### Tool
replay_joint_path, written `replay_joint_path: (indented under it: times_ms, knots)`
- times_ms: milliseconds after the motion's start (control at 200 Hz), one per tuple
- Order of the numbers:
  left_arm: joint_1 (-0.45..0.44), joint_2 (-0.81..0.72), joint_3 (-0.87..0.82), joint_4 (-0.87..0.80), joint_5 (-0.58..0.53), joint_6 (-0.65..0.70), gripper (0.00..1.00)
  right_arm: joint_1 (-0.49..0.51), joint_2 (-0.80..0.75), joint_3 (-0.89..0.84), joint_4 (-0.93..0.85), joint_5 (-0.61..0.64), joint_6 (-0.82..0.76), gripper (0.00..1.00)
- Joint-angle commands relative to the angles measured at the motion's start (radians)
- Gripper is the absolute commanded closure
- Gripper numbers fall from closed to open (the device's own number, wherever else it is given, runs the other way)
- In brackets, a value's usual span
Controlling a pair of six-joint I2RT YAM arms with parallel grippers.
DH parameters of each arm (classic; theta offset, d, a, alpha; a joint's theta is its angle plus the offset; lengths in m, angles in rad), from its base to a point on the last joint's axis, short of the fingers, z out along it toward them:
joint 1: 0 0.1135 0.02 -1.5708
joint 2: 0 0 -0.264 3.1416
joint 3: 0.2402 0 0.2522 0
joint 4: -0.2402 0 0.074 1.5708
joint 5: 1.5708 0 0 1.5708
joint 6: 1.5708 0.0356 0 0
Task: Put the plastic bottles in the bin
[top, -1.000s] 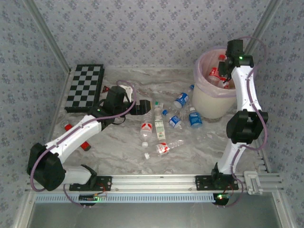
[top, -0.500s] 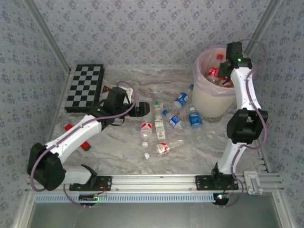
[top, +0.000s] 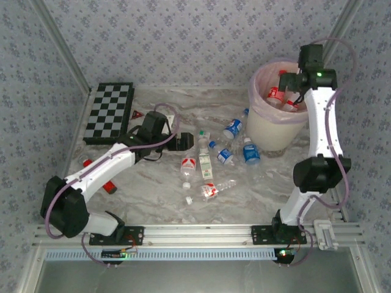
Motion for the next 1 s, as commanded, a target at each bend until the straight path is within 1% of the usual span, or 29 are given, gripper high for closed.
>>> replay_joint_path:
  times_ms: [0,65,125,180,245,310,400,455,635,790,900,995]
  knots:
    - [-0.006,0.023,0.048,-0.028,0.023,0.017,0.01,0.004,-0.111,-0.001,-0.042,-0.084,0.038,0.00]
    - [-0.008,0.037,0.070,-0.046,0.031,0.049,0.01,0.000,-0.175,-0.062,-0.016,-0.177,0.064,0.00]
    - [-0.011,0.059,0.107,-0.062,0.044,0.089,0.01,-0.013,-0.237,-0.135,0.018,-0.297,0.098,0.00]
    - [-0.019,0.091,0.146,-0.068,0.070,0.135,0.01,-0.022,-0.298,-0.214,0.064,-0.396,0.132,0.00]
    - [-0.030,0.147,0.201,-0.072,0.106,0.194,0.01,-0.033,-0.366,-0.311,0.121,-0.479,0.172,0.00]
    - [-0.032,0.212,0.249,-0.046,0.172,0.209,0.01,-0.041,-0.429,-0.394,0.162,-0.519,0.202,0.02]
    - [-0.034,0.317,0.306,0.026,0.263,0.181,0.01,-0.059,-0.502,-0.475,0.172,-0.538,0.221,0.05]
    - [-0.044,0.385,0.362,0.033,0.283,0.183,0.01,-0.078,-0.543,-0.506,0.167,-0.551,0.228,0.06]
    - [-0.099,0.612,0.609,-0.088,0.238,0.262,0.01,-0.128,-0.640,-0.581,0.175,-0.616,0.256,0.08]
    - [-0.144,0.763,0.791,-0.177,0.125,0.322,0.01,-0.150,-0.670,-0.620,0.178,-0.633,0.263,0.08]
    - [-0.167,0.854,0.884,-0.226,0.048,0.347,0.01,-0.161,-0.665,-0.626,0.192,-0.643,0.265,0.08]
    - [-0.183,0.936,1.000,-0.283,-0.010,0.366,0.01,-0.165,-0.660,-0.628,0.209,-0.646,0.268,0.08]
